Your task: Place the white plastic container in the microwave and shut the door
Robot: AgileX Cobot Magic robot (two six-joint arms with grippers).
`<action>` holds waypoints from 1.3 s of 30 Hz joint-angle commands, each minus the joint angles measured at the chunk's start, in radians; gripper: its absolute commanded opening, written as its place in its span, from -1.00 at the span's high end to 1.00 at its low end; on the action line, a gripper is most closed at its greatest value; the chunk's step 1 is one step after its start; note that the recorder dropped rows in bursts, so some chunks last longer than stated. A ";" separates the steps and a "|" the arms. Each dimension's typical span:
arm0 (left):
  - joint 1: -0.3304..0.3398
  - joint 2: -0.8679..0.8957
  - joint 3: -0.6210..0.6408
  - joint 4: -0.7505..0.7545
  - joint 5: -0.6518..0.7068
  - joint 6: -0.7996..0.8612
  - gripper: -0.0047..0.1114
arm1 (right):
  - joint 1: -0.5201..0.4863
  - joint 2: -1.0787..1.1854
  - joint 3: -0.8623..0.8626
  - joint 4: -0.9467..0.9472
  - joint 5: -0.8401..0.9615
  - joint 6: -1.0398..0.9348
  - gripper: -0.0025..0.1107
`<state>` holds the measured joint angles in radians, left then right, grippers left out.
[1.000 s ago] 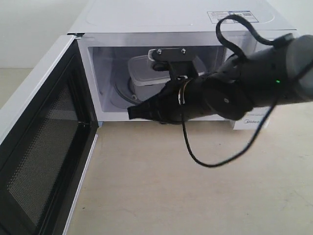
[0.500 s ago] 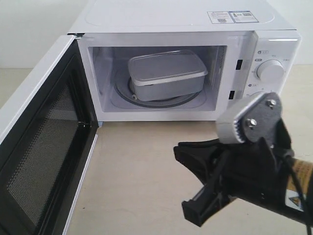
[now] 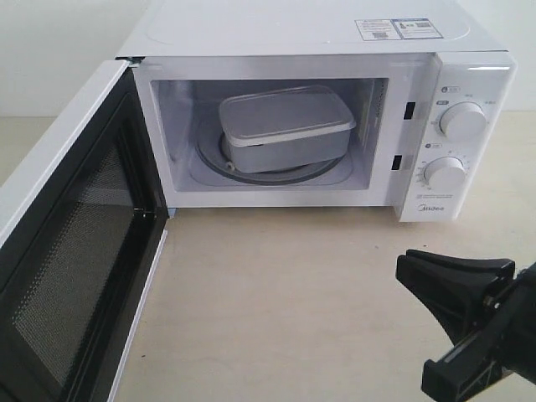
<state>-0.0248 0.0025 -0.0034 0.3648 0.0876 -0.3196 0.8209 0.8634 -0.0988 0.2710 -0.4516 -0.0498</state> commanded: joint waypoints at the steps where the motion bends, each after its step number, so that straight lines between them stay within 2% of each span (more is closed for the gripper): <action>1: 0.002 -0.002 -0.019 0.088 -0.207 0.006 0.84 | 0.001 -0.005 0.007 0.001 0.007 -0.008 0.96; 3: 0.002 -0.002 -0.069 0.000 -0.223 -0.038 0.84 | 0.001 -0.005 0.007 0.001 0.007 -0.008 0.96; 5: 0.002 -0.002 -0.141 -0.078 -0.160 -0.058 0.84 | 0.001 -0.005 0.007 0.001 0.005 -0.008 0.96; 9: 0.002 0.003 -0.317 -0.089 0.113 -0.056 0.84 | 0.001 -0.005 0.007 0.001 0.000 -0.008 0.96; 12: 0.002 0.074 -0.438 -0.134 0.339 -0.058 0.84 | 0.001 -0.005 0.007 0.001 -0.019 -0.008 0.96; 15: 0.002 0.168 -0.547 -0.385 0.585 -0.053 0.84 | 0.001 -0.005 0.007 0.001 -0.040 -0.008 0.96; 17: 0.002 0.213 -0.583 -0.513 0.686 0.007 0.84 | 0.001 -0.005 0.007 0.001 -0.048 -0.008 0.96; 20: 0.002 0.249 -0.602 -0.543 0.668 0.107 0.84 | 0.001 -0.005 0.007 0.001 -0.052 -0.008 0.96; 29: 0.002 0.254 -0.602 -0.545 0.500 0.111 0.84 | 0.001 -0.005 0.007 0.001 -0.045 -0.010 0.96; 32: 0.002 0.258 -0.602 -0.545 0.514 0.154 0.84 | 0.001 -0.005 0.007 0.012 -0.038 -0.010 0.96; 35: 0.002 0.304 -0.602 -0.550 0.553 0.320 0.84 | 0.001 -0.005 0.007 0.020 -0.038 -0.013 0.96; 39: 0.002 0.583 -0.609 -0.617 0.668 0.458 0.84 | 0.001 -0.005 0.007 0.065 -0.036 -0.030 0.96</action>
<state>-0.0248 0.4743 -0.6016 -0.2022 0.7066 0.0603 0.8209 0.8634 -0.0988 0.3190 -0.4905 -0.0675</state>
